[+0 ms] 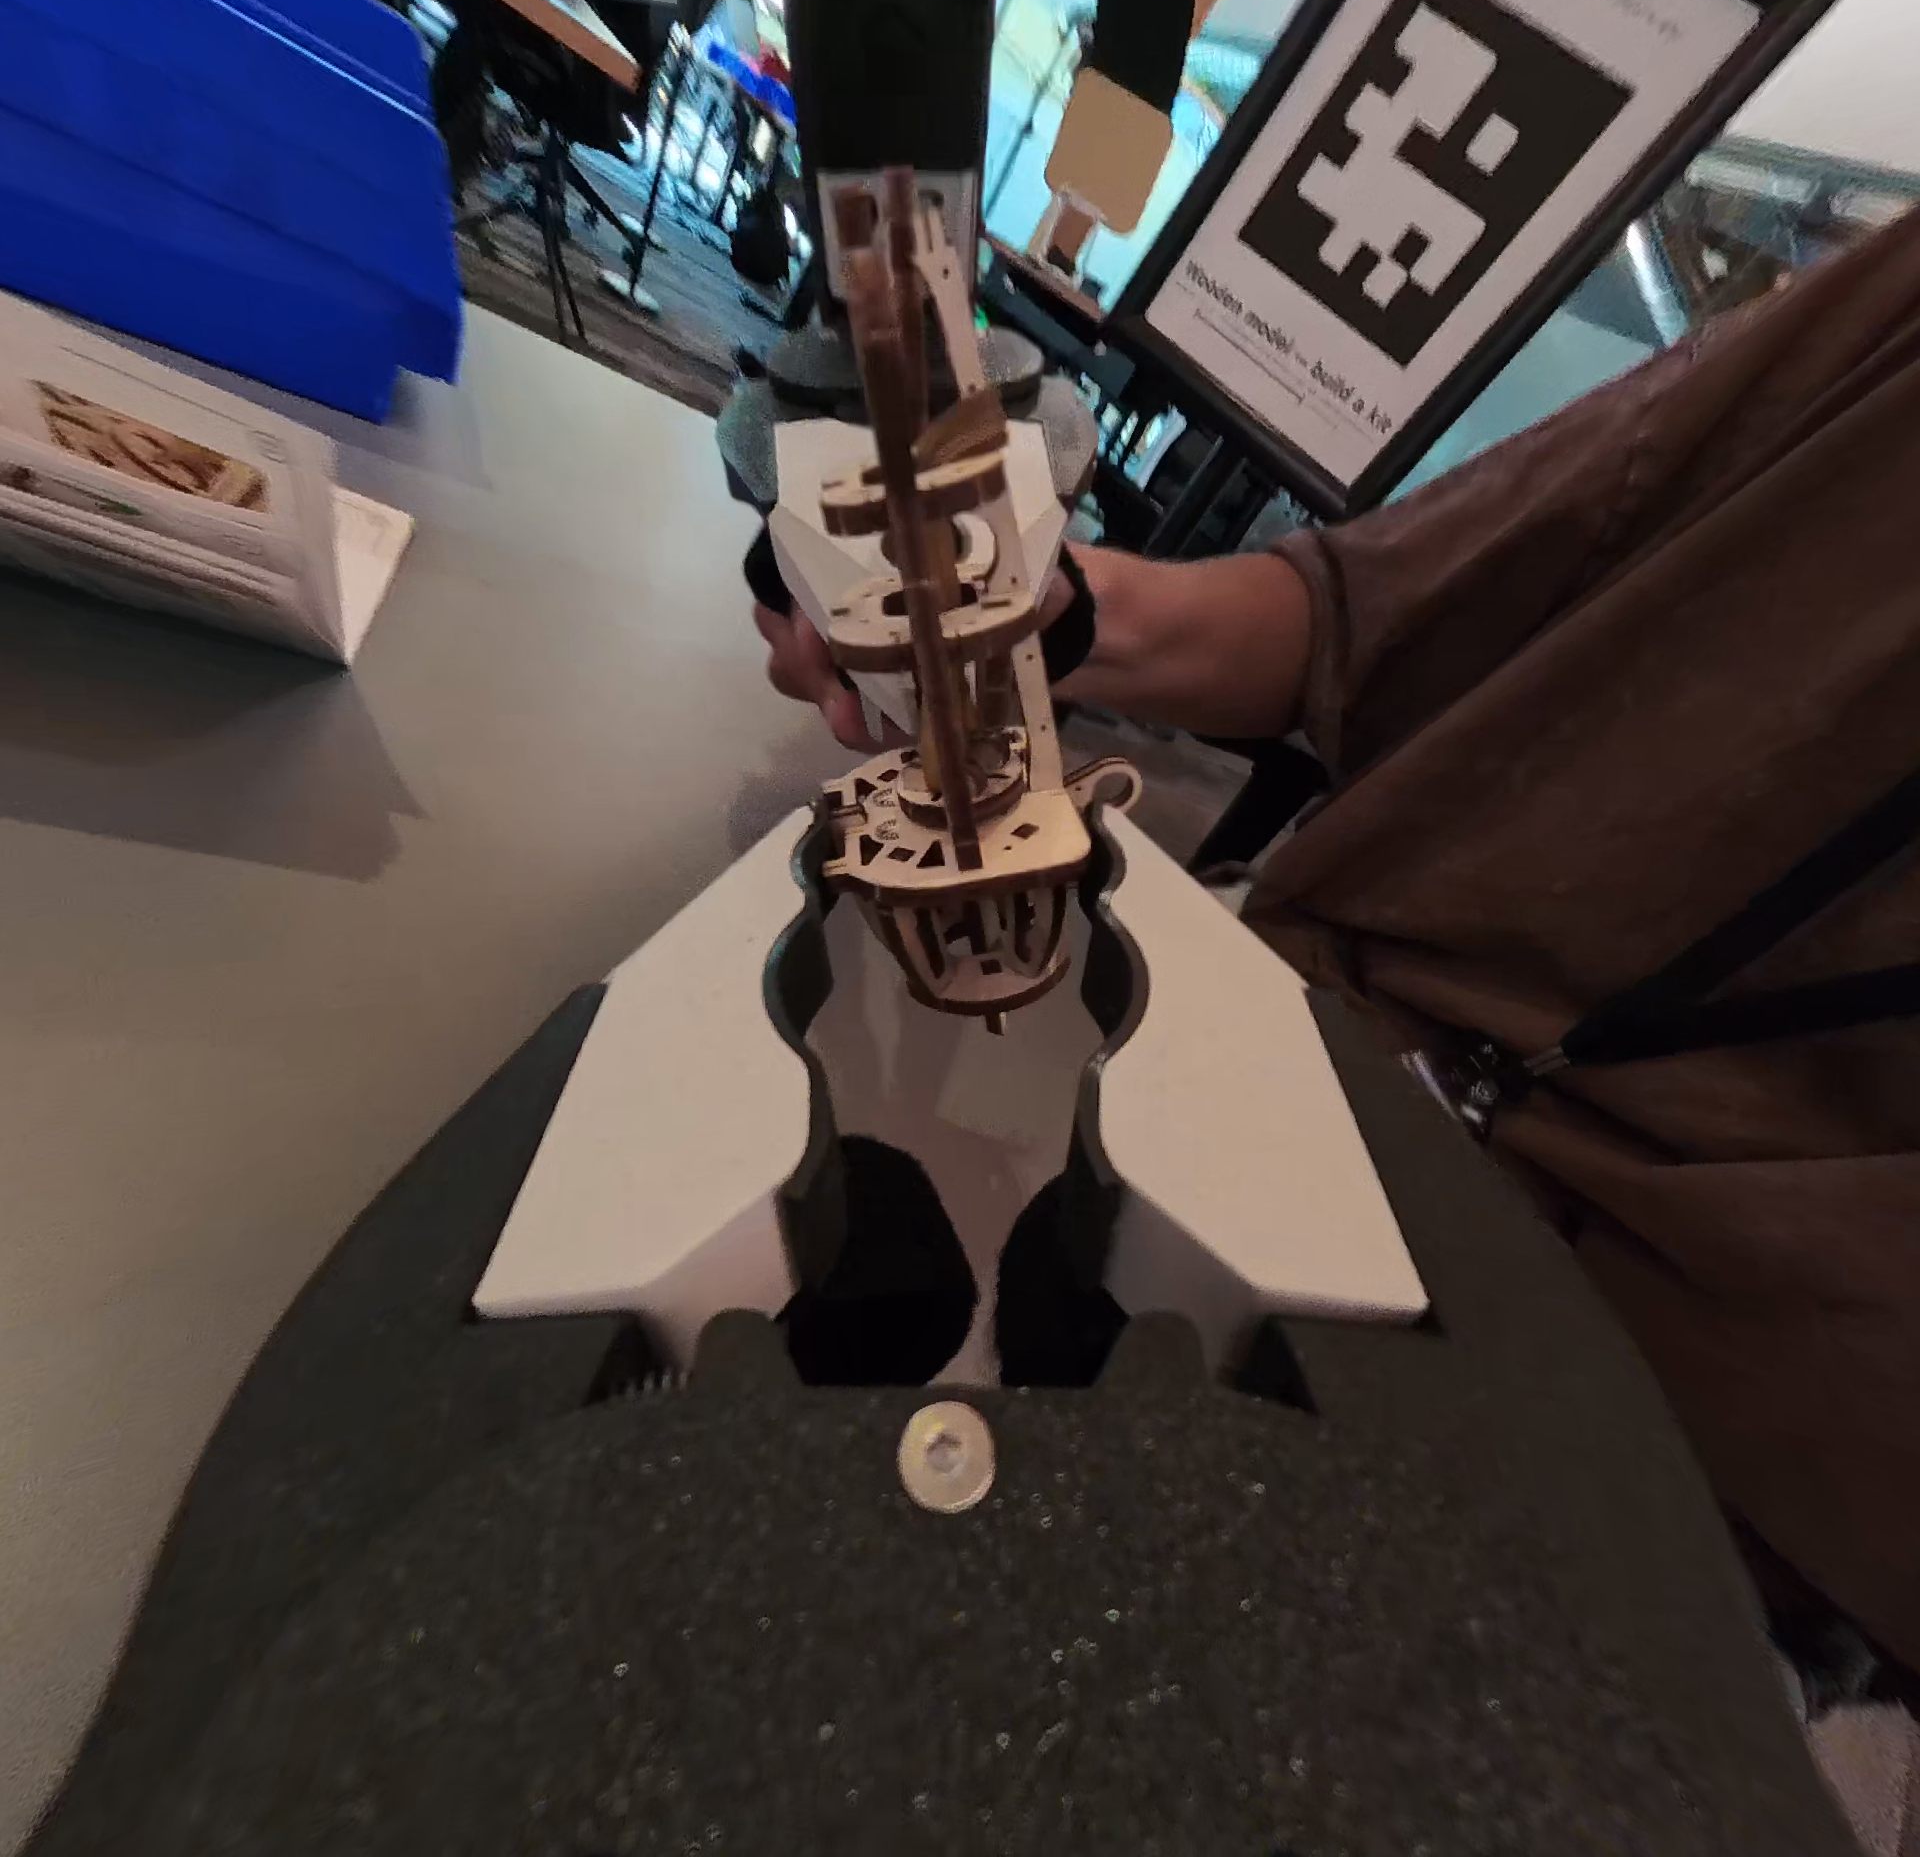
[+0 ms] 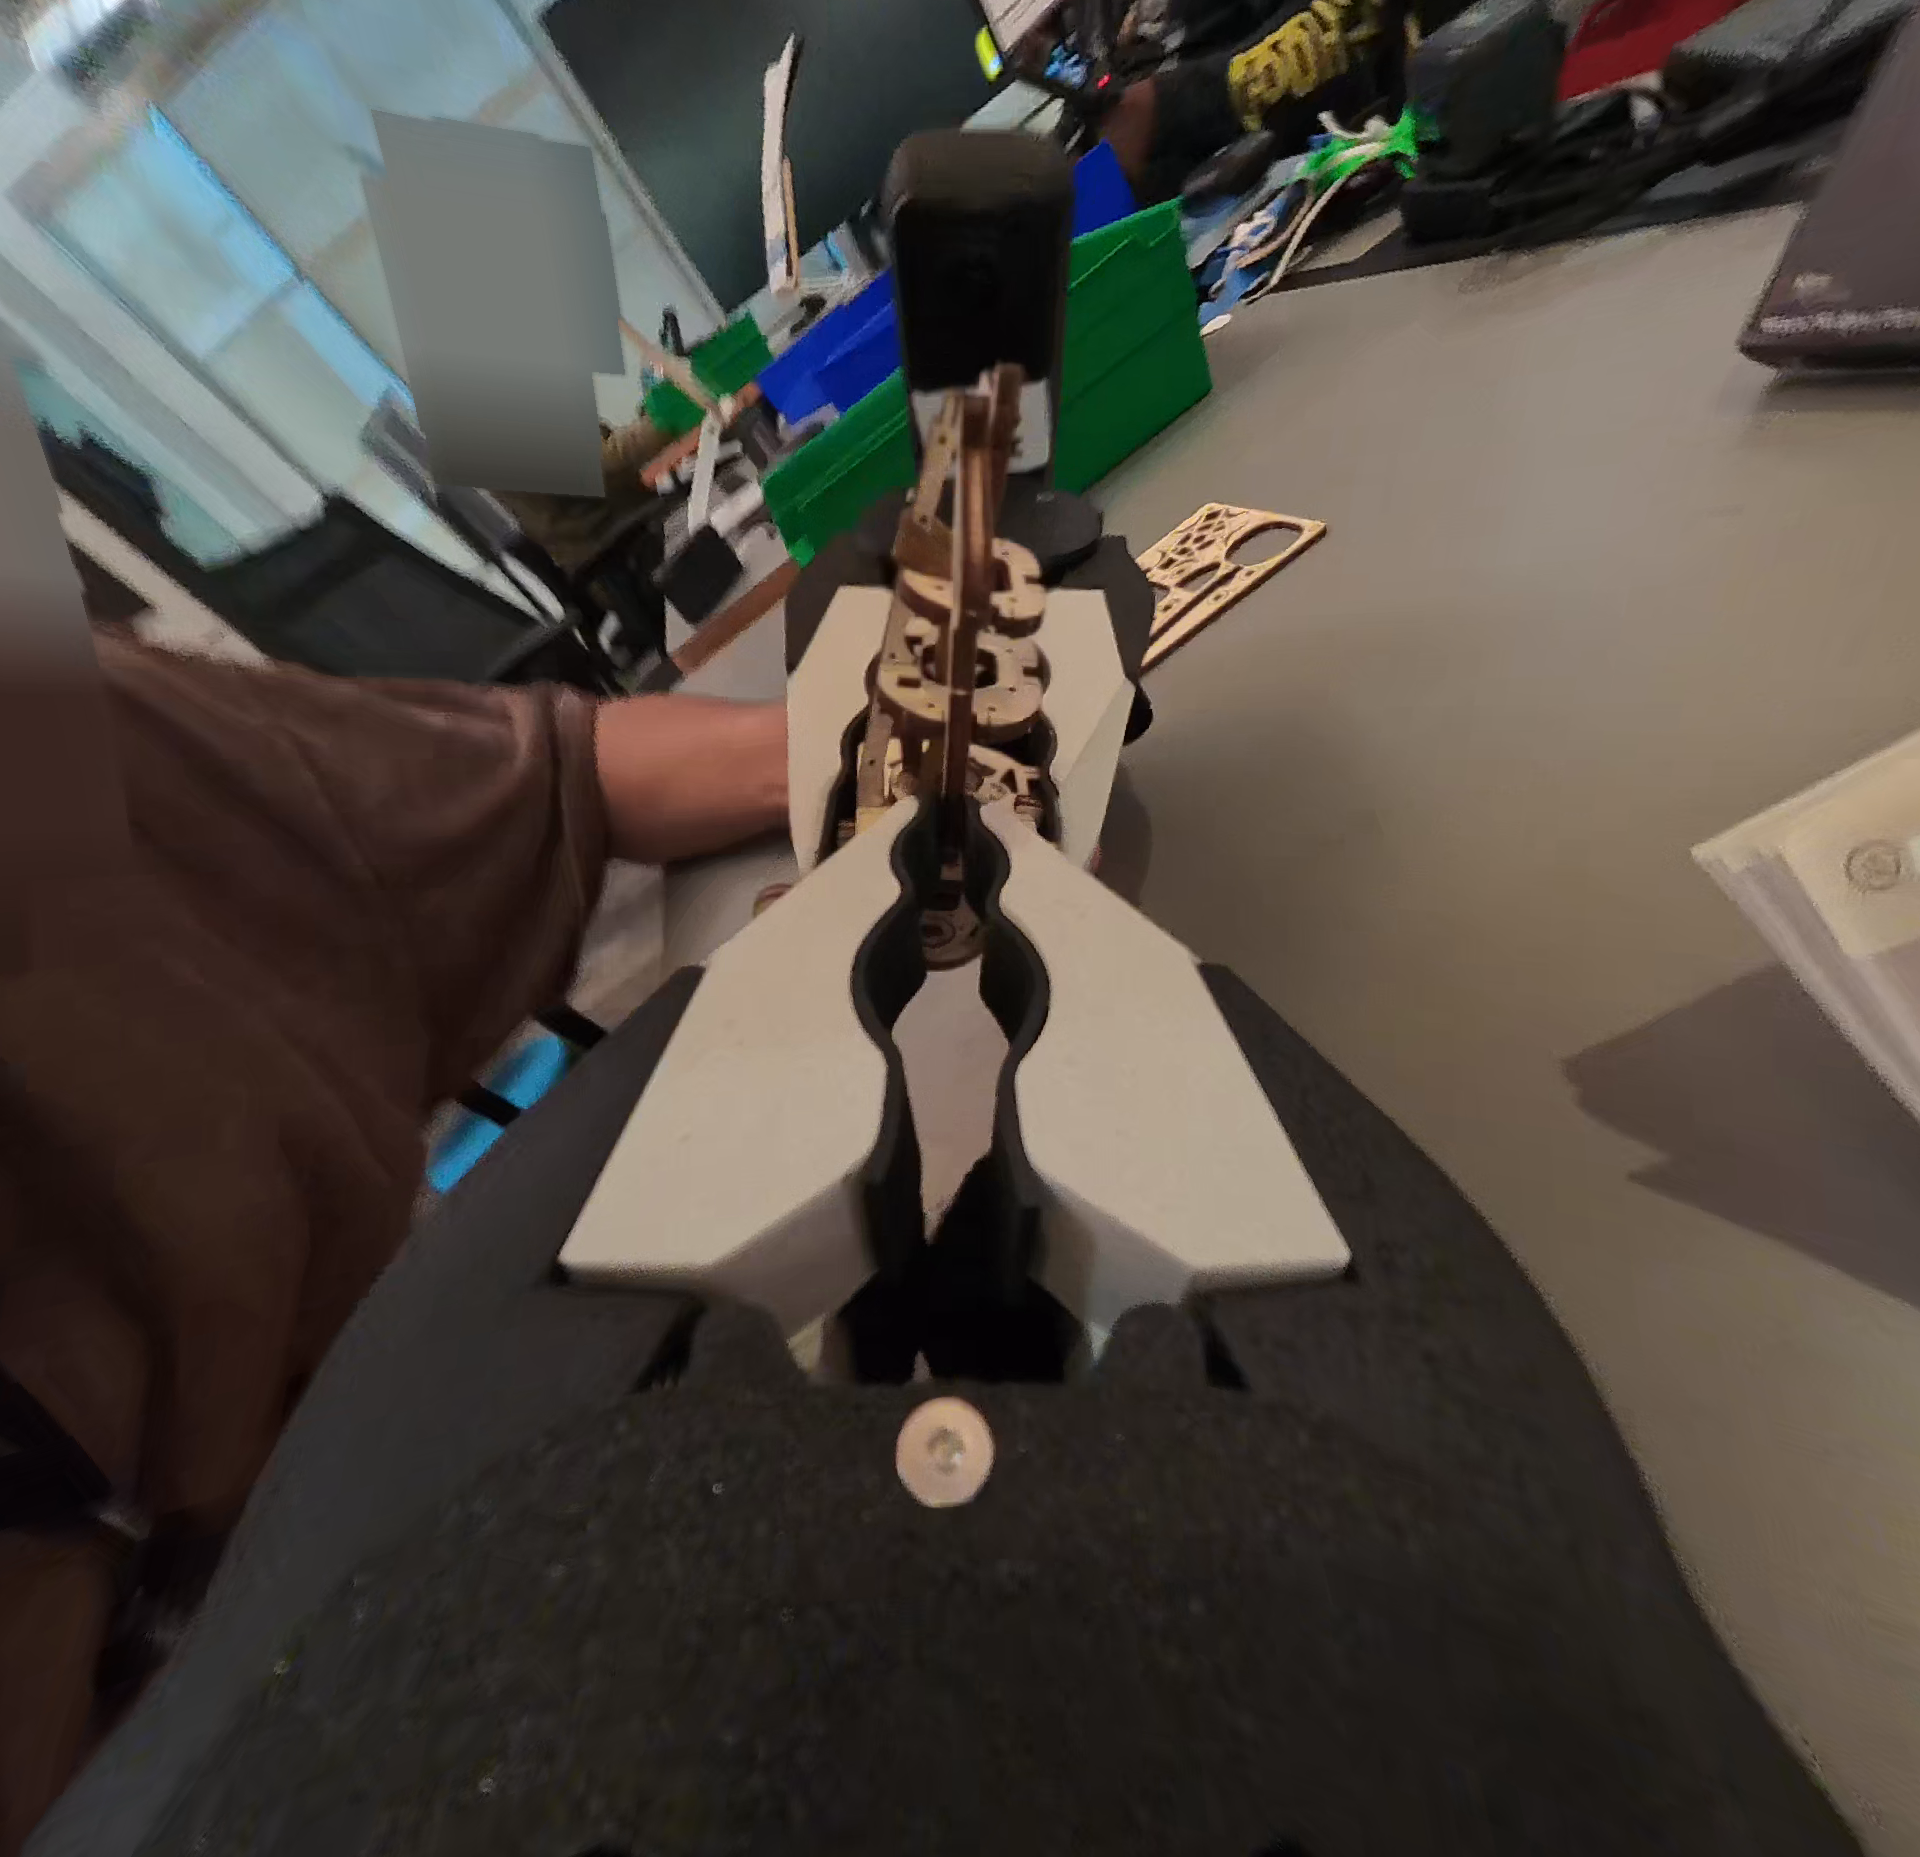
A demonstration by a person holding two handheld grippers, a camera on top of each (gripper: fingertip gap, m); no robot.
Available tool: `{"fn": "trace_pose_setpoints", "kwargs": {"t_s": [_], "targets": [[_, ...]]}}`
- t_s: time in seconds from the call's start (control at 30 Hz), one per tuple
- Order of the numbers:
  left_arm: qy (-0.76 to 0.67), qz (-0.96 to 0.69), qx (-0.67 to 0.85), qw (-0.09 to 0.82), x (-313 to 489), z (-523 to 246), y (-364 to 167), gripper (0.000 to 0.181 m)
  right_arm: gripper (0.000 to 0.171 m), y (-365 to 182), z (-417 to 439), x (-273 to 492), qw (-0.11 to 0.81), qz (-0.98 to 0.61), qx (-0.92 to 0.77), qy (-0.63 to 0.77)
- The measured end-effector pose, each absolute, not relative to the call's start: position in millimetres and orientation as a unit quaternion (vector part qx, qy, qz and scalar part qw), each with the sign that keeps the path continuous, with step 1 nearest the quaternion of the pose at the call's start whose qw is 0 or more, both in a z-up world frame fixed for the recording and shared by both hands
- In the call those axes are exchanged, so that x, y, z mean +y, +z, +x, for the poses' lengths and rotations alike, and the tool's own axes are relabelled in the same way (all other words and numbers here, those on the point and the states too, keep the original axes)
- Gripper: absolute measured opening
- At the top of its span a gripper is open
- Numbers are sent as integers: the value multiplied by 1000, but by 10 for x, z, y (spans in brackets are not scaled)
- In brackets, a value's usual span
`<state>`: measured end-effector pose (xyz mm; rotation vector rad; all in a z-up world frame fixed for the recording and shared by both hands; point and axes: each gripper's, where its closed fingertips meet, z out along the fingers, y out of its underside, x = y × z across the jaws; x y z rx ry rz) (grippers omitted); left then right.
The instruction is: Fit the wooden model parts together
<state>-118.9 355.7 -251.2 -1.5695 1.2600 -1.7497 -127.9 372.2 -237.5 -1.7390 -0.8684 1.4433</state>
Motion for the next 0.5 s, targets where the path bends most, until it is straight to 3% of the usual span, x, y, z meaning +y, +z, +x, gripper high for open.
{"fn": "trace_pose_setpoints", "kwargs": {"t_s": [0.17, 0.33, 0.5], "targets": [[-669, -578, 402, 238, 3729, -1203, -2436, 45, 2, -2326, -1282, 3924, 327, -693, -214, 606], [-682, -571, 359, 284, 3869, -1288, -2324, 61, 2, -2327, -1225, 4016, 317, -697, -152, 625], [-616, -578, 380, 377, 3938, -1353, -2288, 70, 2, -2347, -1120, 4129, 284, -694, -60, 659]]}}
